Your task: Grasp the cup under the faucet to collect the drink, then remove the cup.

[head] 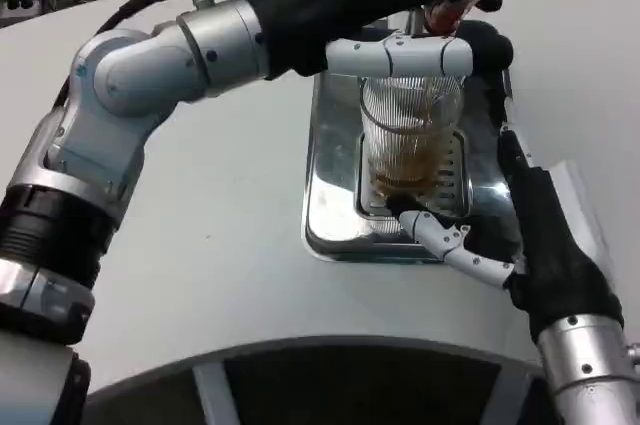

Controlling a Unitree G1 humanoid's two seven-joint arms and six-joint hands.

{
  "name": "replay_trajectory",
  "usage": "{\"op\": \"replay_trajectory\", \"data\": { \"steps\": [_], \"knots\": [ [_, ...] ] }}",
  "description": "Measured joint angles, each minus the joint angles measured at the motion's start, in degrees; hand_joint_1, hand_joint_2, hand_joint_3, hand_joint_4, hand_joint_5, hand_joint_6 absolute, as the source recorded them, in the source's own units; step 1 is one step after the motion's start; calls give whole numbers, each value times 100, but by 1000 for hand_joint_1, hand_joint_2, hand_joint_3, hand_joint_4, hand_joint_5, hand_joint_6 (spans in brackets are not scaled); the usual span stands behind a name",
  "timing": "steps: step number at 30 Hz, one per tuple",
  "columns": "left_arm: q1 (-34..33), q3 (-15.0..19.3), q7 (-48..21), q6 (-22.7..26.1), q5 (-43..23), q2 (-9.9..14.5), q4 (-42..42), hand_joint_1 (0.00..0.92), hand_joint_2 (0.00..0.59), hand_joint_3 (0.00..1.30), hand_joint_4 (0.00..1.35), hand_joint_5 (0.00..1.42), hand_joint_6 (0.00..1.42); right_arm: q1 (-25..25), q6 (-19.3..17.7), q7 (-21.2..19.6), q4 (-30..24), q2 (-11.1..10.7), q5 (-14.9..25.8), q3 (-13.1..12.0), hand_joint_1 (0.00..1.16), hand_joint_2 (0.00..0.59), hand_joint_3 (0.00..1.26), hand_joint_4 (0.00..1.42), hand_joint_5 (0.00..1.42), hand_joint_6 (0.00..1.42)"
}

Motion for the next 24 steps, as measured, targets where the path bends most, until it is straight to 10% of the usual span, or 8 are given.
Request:
{"op": "replay_trajectory", "data": {
  "steps": [24],
  "knots": [
    [-107, 0, -5, -113, 19, 43, 168, 0, 147, 117, 42, 147, 145, -961, -173, -783, 1387, -117, 655, -89, 784, 206, 0, 0, 0, 0]
  ]
}}
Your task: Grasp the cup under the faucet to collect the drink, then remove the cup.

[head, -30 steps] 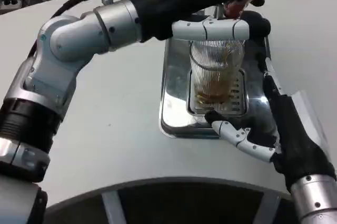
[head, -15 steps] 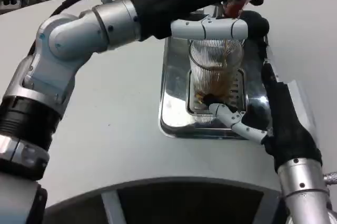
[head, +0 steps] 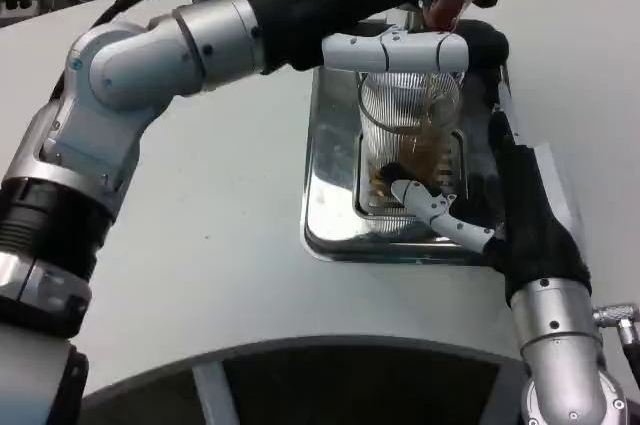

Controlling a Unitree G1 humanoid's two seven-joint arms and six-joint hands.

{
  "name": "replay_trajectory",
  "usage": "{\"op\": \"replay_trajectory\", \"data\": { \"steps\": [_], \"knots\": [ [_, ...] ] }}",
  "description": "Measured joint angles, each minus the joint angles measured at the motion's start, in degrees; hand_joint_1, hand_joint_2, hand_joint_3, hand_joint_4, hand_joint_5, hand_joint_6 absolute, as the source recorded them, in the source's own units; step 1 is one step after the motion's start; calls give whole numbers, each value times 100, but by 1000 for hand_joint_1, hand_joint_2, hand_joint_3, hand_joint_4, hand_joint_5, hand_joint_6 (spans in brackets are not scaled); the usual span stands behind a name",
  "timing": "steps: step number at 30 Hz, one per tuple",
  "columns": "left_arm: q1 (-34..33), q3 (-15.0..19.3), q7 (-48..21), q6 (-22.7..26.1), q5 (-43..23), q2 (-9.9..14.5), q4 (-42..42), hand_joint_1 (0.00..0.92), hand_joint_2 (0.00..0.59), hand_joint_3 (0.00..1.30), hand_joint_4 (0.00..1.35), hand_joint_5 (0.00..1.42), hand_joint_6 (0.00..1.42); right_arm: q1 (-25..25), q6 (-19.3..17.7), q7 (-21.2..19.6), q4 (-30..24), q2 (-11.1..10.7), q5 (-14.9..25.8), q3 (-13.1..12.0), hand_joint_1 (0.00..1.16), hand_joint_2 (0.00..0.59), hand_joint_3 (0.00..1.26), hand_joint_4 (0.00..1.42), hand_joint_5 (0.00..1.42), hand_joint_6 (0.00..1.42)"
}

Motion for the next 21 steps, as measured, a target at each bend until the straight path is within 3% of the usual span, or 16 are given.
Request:
{"op": "replay_trajectory", "data": {
  "steps": [21],
  "knots": [
    [-18, -8, -35, -37, 26, 29, -6, 0, 151, 120, 42, 147, 144, -424, -111, -366, 640, 25, 262, -7, 800, 197, 0, 0, 0, 0]
  ]
}}
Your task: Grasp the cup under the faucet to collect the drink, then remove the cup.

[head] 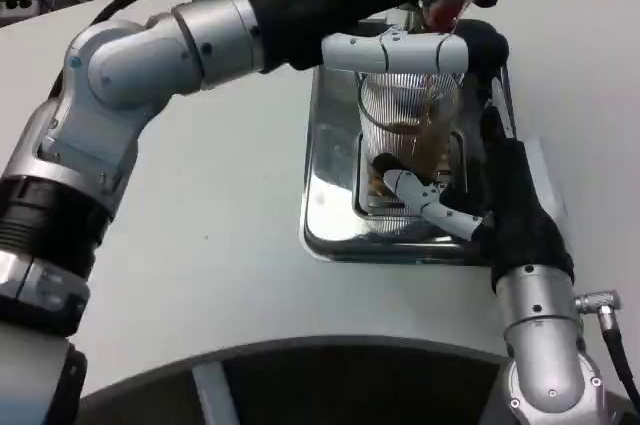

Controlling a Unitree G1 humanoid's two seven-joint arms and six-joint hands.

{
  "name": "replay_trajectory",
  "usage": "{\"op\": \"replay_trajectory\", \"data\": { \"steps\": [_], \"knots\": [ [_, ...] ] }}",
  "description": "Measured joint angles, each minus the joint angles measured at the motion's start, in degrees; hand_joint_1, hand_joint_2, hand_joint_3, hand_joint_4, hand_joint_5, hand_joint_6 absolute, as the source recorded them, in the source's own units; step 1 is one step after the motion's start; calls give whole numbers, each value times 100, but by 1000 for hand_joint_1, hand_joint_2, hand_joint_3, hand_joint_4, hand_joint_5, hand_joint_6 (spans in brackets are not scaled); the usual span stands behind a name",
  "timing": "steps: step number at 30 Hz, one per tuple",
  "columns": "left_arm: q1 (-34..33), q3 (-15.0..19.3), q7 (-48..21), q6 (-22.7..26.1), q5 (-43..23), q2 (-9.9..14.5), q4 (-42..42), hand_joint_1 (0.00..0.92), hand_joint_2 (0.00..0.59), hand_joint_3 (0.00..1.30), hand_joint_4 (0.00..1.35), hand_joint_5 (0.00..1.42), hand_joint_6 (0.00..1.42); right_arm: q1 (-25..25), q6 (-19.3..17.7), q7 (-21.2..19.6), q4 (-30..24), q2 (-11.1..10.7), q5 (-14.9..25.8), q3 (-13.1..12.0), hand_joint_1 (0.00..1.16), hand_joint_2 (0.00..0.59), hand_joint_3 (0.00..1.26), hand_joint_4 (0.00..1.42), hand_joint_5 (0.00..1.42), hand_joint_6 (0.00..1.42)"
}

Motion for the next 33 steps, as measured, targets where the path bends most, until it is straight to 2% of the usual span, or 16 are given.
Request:
{"op": "replay_trajectory", "data": {
  "steps": [16, 33],
  "knots": [
    [0, 0, -64, 0, 9, 47, -54, 0, 153, 121, 42, 147, 144, -258, 3, -27, 254, 89, 467, -18, 799, 196, 0, 0, 0, 0],
    [-14, -7, -95, 0, 10, 138, -77, 0, 156, 121, 42, 156, 144, -649, -41, -245, 757, 168, 559, -84, 796, 199, 0, 0, 0, 0]
  ]
}}
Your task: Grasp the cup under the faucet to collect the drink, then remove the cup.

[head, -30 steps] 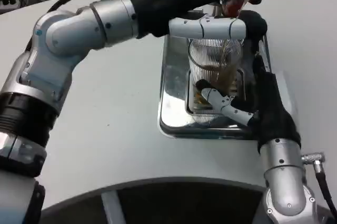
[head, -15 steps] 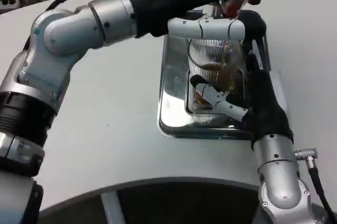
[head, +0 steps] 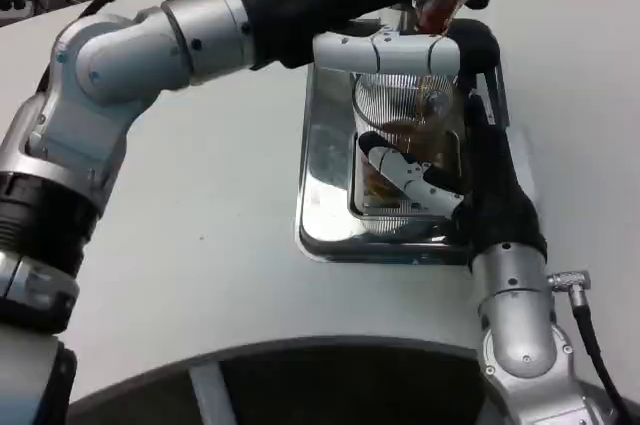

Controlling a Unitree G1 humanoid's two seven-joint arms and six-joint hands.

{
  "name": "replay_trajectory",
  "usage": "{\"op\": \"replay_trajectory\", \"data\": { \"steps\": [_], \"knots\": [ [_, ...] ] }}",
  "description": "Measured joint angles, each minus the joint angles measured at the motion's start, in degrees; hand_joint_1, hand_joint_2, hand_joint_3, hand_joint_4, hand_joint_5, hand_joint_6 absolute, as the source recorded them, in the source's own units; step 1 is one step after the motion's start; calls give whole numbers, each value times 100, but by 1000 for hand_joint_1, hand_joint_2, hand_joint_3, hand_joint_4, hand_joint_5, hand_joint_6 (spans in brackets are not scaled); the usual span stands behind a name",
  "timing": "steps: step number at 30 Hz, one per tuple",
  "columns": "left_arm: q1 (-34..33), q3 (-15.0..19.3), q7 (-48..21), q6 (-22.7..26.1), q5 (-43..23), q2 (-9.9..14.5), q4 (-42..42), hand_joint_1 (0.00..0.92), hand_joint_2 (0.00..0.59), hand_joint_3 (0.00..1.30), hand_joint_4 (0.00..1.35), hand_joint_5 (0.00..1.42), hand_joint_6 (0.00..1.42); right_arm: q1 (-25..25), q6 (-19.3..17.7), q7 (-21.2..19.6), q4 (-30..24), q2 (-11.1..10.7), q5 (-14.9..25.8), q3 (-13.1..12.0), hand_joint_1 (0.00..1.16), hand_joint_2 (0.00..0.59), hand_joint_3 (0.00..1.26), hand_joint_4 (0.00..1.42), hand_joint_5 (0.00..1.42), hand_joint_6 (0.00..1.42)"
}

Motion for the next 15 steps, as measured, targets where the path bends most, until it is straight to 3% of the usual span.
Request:
{"op": "replay_trajectory", "data": {
  "steps": [15],
  "knots": [
    [-52, -8, -53, -16, 8, 38, 42, 0, 157, 121, 52, 159, 155, -188, -165, -129, 317, 25, 70, -6, 797, 201, 0, 0, 1, 0]
  ]
}}
